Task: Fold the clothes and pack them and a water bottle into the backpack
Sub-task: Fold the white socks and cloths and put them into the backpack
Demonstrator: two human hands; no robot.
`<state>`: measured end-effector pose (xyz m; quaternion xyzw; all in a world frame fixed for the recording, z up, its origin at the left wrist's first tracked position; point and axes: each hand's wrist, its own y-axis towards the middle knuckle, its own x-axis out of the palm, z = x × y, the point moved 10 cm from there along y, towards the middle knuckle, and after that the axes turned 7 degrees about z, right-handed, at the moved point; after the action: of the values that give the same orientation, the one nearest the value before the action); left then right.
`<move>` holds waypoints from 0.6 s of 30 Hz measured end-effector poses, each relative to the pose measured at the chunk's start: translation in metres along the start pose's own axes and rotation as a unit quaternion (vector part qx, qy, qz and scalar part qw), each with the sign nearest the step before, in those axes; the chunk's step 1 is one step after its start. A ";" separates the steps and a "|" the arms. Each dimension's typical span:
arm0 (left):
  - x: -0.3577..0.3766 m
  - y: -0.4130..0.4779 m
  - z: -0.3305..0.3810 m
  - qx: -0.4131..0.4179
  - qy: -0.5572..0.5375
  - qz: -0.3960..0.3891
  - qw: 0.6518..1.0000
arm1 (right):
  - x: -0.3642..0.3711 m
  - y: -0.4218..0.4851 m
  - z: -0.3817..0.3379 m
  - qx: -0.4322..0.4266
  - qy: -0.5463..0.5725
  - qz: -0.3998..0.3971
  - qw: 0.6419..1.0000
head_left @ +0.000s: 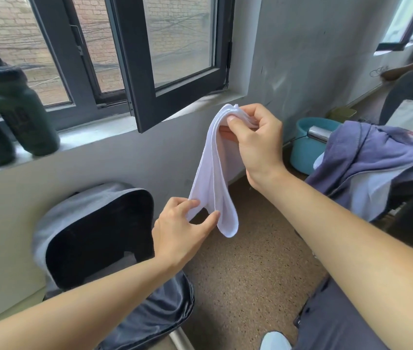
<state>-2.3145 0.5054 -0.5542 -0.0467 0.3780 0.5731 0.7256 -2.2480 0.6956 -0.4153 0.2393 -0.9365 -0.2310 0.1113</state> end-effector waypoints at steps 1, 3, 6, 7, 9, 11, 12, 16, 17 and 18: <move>0.000 0.001 0.001 -0.001 0.004 0.000 1.000 | -0.001 0.001 0.000 0.000 0.001 0.003 1.000; 0.001 0.002 0.003 0.000 0.011 -0.003 1.000 | -0.001 0.000 -0.001 -0.001 0.006 0.007 1.000; 0.005 0.005 0.003 0.017 0.020 -0.003 1.000 | 0.002 -0.001 -0.003 -0.002 0.019 0.009 1.000; 0.007 0.007 0.002 0.029 0.020 -0.003 0.999 | 0.002 0.000 -0.004 -0.003 0.023 0.011 1.000; 0.007 0.011 -0.002 0.043 0.027 0.001 0.999 | -0.001 0.005 -0.001 -0.005 0.023 0.021 1.000; 0.003 0.019 -0.010 0.046 0.046 0.014 0.998 | -0.008 0.014 0.009 0.003 0.023 0.028 0.999; 0.000 0.025 -0.014 0.047 0.055 0.019 0.997 | -0.013 0.018 0.015 0.014 0.029 0.028 0.999; -0.008 0.052 -0.028 0.044 0.013 -0.039 0.998 | -0.033 0.038 0.047 0.064 -0.003 0.041 0.997; -0.009 0.060 -0.033 0.034 -0.013 -0.068 0.997 | -0.039 0.042 0.054 0.073 -0.032 0.046 0.996; -0.011 0.067 -0.036 0.022 -0.041 -0.097 0.994 | -0.045 0.045 0.061 0.079 -0.063 0.049 0.994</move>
<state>-2.3908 0.5011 -0.5485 -0.0436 0.3545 0.4928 0.7934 -2.2466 0.7762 -0.4506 0.1858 -0.9676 -0.1653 0.0445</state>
